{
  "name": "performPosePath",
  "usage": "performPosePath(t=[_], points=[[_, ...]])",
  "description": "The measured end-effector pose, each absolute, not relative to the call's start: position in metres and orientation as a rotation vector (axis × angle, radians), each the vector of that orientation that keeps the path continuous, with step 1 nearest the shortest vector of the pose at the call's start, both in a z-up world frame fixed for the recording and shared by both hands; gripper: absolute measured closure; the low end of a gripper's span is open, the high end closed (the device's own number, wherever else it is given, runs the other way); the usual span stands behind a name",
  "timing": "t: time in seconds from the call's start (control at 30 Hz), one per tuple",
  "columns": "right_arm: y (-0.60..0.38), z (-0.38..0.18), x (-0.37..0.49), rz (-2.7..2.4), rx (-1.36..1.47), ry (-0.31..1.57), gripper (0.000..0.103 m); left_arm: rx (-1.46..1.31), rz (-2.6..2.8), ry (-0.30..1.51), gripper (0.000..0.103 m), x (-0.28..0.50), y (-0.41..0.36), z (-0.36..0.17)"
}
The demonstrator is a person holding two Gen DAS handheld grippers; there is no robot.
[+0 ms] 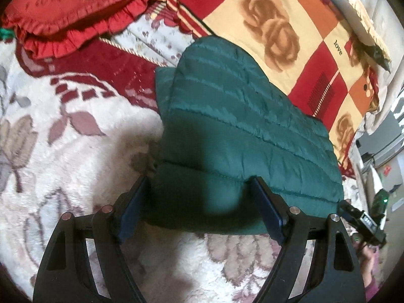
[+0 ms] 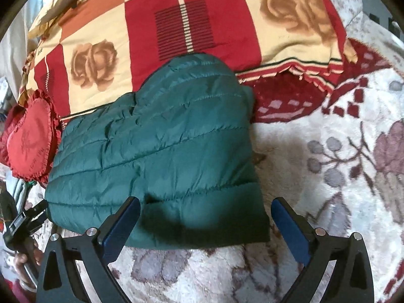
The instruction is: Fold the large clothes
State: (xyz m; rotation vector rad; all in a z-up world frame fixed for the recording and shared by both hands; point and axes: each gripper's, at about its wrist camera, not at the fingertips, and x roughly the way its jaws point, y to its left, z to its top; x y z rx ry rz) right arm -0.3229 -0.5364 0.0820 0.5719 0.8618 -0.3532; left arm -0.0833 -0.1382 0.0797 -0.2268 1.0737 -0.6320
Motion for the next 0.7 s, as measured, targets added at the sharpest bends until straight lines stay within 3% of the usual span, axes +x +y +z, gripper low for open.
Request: performPosePath(t=[0.7], points=[[-0.557, 0.059, -0.287, -0.228, 0.706, 0.861, 0.0, -0.244, -0.638, 1.16, 0.003, -0.065, -0.167, 0.056]])
